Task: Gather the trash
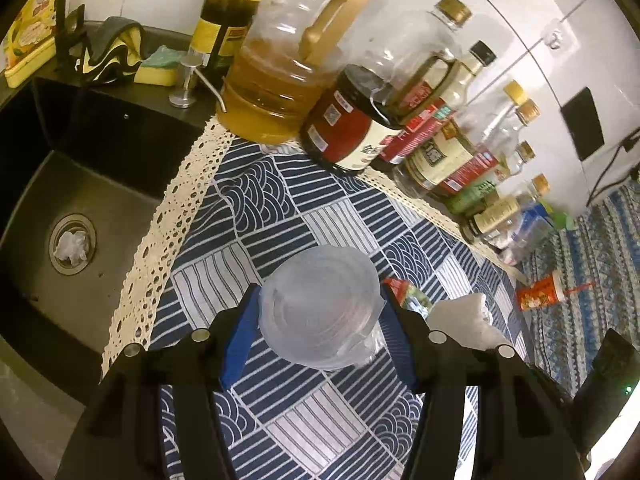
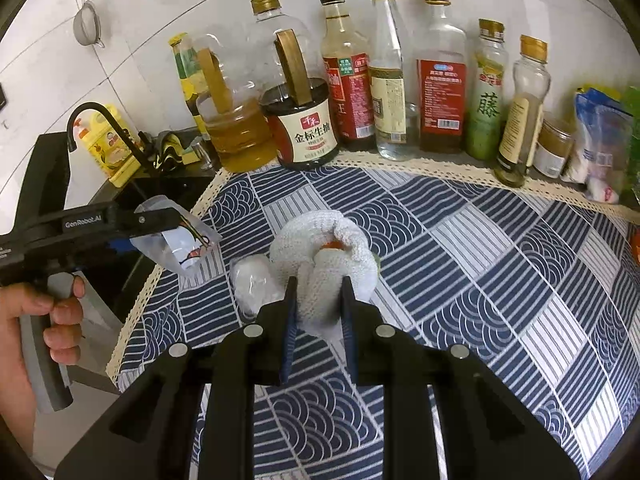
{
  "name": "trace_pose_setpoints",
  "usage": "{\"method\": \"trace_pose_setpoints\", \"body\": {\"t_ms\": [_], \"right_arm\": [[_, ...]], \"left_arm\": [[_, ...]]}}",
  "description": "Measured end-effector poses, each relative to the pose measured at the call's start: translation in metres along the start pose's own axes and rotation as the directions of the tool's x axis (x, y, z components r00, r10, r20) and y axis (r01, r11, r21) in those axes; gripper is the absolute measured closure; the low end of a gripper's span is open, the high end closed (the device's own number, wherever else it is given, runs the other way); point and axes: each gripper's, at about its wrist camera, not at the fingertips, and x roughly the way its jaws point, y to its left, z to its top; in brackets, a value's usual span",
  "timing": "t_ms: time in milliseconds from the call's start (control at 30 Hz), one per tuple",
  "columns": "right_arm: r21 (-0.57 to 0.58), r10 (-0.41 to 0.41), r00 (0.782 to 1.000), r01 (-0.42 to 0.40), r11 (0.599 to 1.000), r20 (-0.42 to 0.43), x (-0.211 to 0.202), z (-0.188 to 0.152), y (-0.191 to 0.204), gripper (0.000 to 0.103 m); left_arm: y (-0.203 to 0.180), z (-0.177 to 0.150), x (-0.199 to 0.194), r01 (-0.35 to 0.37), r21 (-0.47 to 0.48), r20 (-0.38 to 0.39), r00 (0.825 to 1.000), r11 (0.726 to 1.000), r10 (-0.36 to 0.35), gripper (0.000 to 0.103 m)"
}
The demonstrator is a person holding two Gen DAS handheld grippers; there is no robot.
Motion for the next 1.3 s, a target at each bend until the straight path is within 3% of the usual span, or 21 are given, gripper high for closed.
{"method": "trace_pose_setpoints", "body": {"t_ms": [733, 1300], "right_arm": [[0.026, -0.044, 0.999, 0.045, 0.999, -0.008, -0.041, -0.050, 0.043, 0.082], [0.040, -0.075, 0.997, 0.075, 0.996, -0.003, -0.075, -0.102, 0.090, 0.082]], "left_arm": [[0.000, -0.052, -0.048, 0.092, 0.060, -0.024, 0.996, 0.994, -0.090, 0.047], [0.023, -0.098, -0.095, 0.135, 0.088, -0.023, 0.991, 0.987, -0.134, 0.047]]}}
